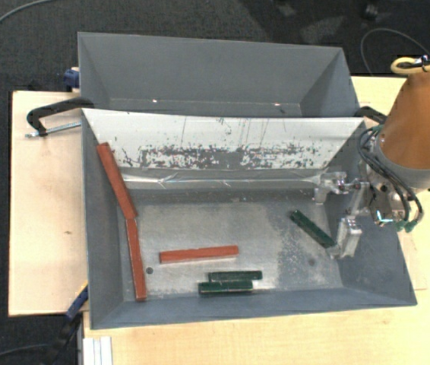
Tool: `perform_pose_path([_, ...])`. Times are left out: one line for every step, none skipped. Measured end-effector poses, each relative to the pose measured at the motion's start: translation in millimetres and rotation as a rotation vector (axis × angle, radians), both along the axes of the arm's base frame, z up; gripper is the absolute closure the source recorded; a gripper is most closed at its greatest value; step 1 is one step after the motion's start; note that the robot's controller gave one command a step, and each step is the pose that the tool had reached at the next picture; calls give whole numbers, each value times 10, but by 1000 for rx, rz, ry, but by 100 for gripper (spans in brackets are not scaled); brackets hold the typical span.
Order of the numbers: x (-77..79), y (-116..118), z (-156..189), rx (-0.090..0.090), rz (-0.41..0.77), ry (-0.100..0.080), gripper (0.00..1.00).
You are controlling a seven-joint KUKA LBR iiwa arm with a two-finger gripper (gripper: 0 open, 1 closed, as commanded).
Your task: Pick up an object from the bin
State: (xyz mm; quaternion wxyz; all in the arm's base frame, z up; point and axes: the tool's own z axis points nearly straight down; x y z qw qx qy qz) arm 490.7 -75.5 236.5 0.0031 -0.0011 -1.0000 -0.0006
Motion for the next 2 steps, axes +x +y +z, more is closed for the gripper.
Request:
perform_pose_path([50,-342,-755,0,-109,-1,0])
perform_pose_path([422,-646,-1660,0,160,-9,0])
